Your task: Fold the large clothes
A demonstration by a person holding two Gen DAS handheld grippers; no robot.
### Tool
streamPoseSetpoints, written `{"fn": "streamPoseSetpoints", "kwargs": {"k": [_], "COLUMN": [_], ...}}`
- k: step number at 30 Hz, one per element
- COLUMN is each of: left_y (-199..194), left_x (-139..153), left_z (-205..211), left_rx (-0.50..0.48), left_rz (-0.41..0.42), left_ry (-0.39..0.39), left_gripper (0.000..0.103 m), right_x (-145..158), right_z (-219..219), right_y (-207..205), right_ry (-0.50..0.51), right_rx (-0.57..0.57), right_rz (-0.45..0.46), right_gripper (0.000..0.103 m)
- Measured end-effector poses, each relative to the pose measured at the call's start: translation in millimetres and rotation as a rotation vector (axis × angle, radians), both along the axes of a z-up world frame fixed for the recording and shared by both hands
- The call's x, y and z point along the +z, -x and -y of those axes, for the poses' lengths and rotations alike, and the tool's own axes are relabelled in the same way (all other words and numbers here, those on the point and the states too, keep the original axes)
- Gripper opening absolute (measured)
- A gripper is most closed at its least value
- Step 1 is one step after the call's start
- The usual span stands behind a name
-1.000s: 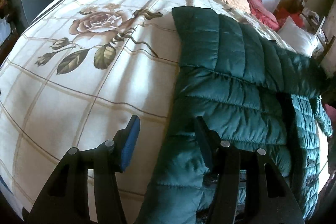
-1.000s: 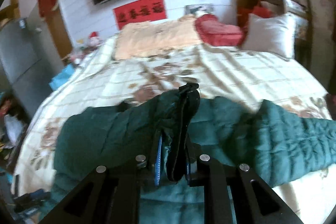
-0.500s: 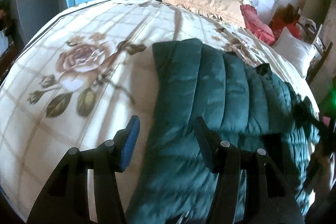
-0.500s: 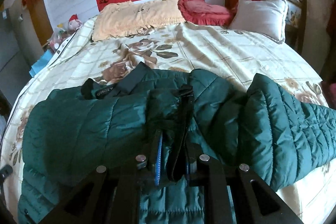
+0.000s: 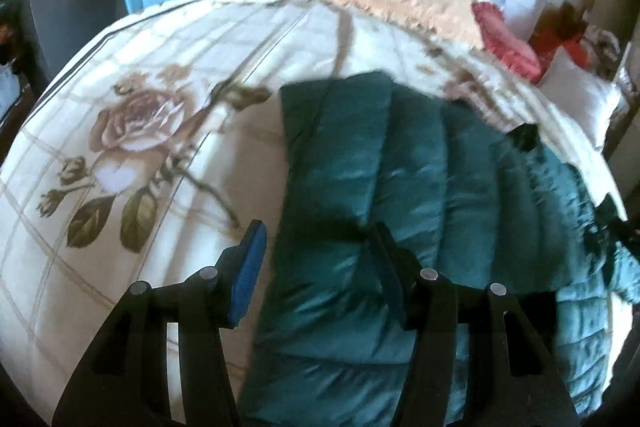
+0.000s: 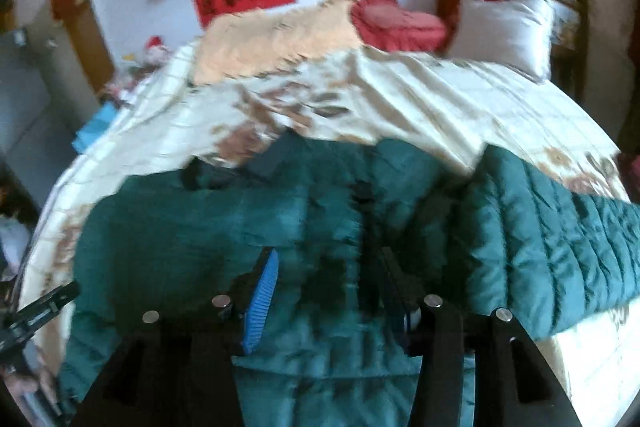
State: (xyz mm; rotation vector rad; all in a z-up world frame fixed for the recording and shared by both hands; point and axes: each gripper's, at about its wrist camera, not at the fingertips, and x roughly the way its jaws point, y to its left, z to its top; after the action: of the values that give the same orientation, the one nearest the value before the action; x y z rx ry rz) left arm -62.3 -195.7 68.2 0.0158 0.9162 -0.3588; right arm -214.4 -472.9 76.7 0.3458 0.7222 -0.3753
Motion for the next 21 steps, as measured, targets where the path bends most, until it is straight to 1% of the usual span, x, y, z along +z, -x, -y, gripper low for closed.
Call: {"fn": "streamPoseSetpoints", "kwargs": {"k": [2,4,7,9,11,12,14,18,21], "left_y": [-2.7,-8.1,-16.8,-23.9,-27.0,-27.8,-30.0,-29.3,-28.8], "left_x": [4.1,3.8,-2.5,-10.7,-16.2,-18.1,-20.2,-23.6,-24.5], "left_z": [8.2,16.8,26.0,32.9,37.2,38.0,39.8,43.3,42.9], "left_rx": [-0.009,-0.013,-0.014,-0.011,-0.014,-0.013,-0.014,-0.018,-0.021], "left_rz": [0.014,0.022,0.019,0.007,0.003,0.006,0.006,0.009,0.010], "left_ry": [-0.001,-0.009,-0.016,-0.044,-0.063,-0.065,-0.069,-0.094,-0.098], "left_gripper": [0.053,0.053,0.053,0.054,0.058,0.060,0.061,0.061,0.061], "right_x": [0.2,-4.9,-15.4,-26.8,-41.0,-50.6,-60.1,-60.9,-50.1], "right_z": [-11.5,-23.1,-37.2,-35.9,-30.3,-24.5,-16.3,-9.5,-11.6], "right_y": [-12.0,-32.6,-57.8,-70.9,-84.5,-90.8,-98.6,-108.3,-100.6], "right_ry": [-0.009,-0.018,0.021,0.032,0.027,0.034,0.041,0.068,0.060], "right_rx": [0.051,0.106,0.147,0.145,0.131,0.110,0.085,0.070,0.075], "right_rz": [-0.003,-0.012,-0.035,-0.057,-0.092,-0.121,-0.138,-0.166,-0.181], "right_gripper": [0.050,0.050,0.050,0.050,0.050,0.050,0.050,0.050,0.050]}}
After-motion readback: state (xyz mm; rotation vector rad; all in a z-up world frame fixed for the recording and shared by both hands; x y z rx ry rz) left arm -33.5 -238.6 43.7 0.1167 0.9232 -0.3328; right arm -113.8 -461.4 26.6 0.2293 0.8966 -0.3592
